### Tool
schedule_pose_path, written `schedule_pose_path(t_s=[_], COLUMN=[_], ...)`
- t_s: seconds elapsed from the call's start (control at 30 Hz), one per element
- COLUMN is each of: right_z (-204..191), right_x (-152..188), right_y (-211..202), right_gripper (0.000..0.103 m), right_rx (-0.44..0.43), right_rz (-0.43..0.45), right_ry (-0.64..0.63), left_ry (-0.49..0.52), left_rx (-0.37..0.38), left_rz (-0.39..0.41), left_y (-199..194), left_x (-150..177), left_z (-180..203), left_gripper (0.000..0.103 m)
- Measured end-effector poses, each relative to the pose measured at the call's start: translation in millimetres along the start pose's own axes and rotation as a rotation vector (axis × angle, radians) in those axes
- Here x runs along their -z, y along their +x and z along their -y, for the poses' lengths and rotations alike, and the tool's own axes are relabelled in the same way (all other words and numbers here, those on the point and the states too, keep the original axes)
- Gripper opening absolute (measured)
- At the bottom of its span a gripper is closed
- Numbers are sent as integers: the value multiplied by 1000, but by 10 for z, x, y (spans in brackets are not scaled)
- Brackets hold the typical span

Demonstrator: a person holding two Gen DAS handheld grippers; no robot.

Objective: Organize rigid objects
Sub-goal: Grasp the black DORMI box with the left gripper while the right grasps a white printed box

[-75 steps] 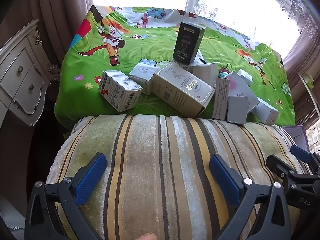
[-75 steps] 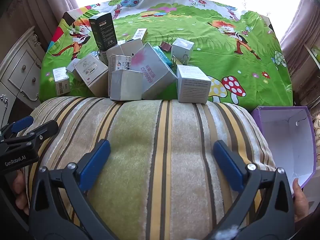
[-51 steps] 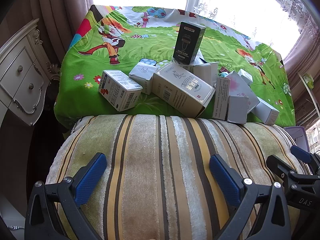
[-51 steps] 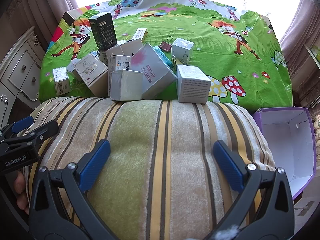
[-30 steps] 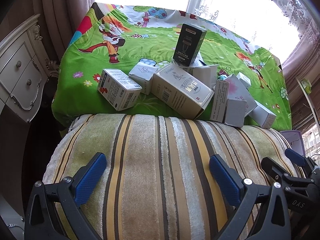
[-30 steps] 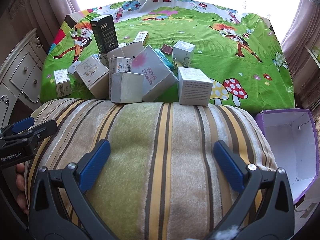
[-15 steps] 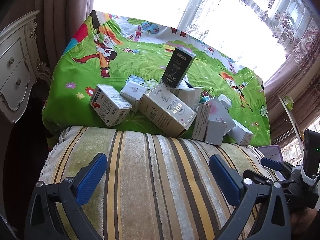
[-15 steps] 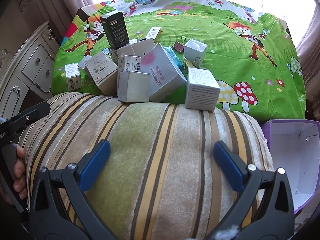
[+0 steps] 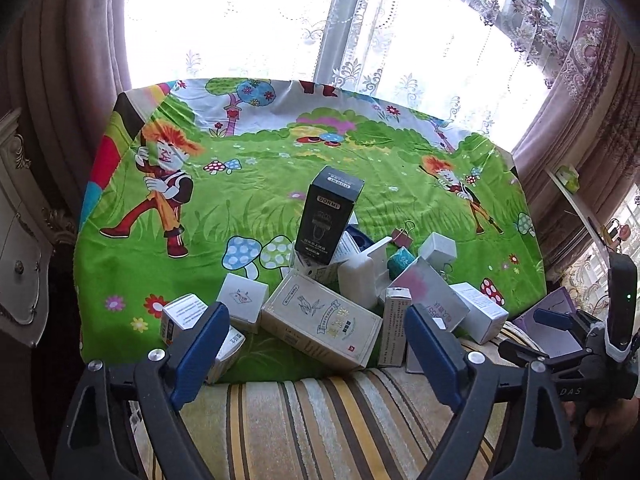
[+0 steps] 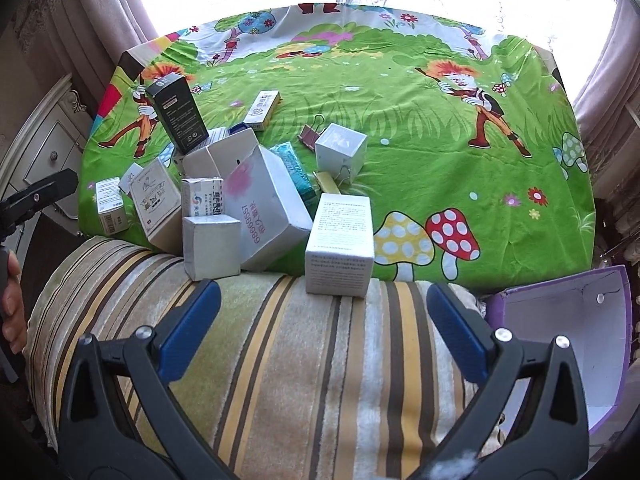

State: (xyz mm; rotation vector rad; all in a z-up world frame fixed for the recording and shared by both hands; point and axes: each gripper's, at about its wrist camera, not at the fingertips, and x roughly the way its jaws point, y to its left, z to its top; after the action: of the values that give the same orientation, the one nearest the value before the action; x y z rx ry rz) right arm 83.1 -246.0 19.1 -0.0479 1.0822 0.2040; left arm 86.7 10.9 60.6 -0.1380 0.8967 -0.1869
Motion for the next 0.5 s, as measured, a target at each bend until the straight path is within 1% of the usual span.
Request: schedule_pose_path(t_s=[0.03,0.1,0.17,0.3,0.37,0.5], right_z=[28,59,84,87,82,94], right_x=[-26,-79,-124,-181,-199,-242], right_y=[31,88,145,260,318,409], right_gripper=[103,103,103,100,93,88], right_rx=[4,13,18,24,24,19], right_rz=[-4,-11,-18,-42,-55,-72], right_ry=[4,11,10,-8,-17,-23], left_ry=[13,32,57,118,137,173], left_rx=[7,-5,12,-14,-25,-26], left_rz=[2,7,12,27,25,6], left_y=[28,97,177,374,480,660], left_x=[-61,-173,-278,-455,-529,-625], left_z=[17,46,83,153,164,213], left_gripper=[90,89,88,85,80,71])
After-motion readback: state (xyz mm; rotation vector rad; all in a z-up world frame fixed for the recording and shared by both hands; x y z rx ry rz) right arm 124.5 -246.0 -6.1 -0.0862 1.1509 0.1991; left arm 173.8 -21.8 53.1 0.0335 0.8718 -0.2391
